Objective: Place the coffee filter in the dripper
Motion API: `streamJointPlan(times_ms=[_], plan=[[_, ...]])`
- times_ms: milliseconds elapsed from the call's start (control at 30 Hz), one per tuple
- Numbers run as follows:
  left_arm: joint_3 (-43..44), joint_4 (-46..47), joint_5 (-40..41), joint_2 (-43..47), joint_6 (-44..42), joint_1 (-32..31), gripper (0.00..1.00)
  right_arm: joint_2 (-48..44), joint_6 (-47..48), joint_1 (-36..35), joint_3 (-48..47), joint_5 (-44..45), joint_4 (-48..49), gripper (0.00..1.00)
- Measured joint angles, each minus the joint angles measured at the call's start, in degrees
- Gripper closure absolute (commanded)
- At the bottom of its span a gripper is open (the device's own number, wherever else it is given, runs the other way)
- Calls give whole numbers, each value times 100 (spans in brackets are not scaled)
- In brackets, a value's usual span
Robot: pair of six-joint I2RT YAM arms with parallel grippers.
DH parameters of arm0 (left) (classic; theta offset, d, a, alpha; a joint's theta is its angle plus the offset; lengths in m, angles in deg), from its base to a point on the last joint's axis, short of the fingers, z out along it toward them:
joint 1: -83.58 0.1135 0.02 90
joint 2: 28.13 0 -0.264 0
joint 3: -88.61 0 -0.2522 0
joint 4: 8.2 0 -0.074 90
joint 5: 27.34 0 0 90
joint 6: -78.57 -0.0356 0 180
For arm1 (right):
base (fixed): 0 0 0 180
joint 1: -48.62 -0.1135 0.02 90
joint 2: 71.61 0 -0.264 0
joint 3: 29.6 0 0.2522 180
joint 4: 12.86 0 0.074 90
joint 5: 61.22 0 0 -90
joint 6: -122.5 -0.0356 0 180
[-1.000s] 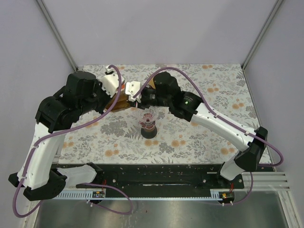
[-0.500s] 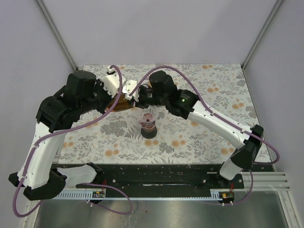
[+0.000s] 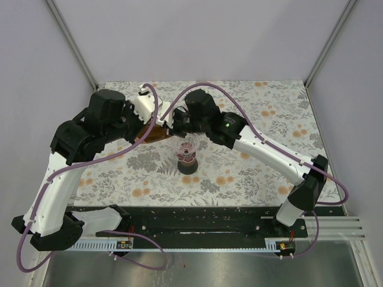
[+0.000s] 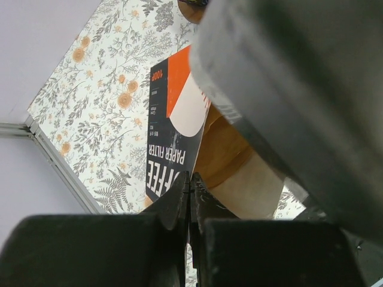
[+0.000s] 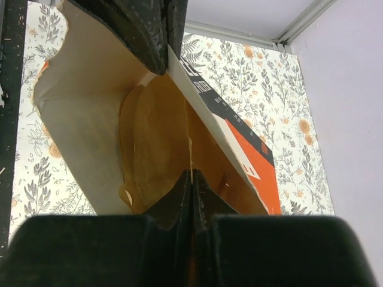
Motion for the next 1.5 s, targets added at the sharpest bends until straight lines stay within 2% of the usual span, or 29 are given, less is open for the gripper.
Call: streamJointPlan(times_ms=[567,1167,1333,1500], plan=[[-289,791,188,48,74,-83,100,-673,-101,11,435,212,-20,100],[-479,782,640,55,184,-2,100,-1368,-122,11,505,286,358,100],[-479,855,719,55,223,184,100,-1464,-157,11,553,389,420,100],[-476,1038,678,55,398,723,100,-1884,-426,13,693,511,678,100]])
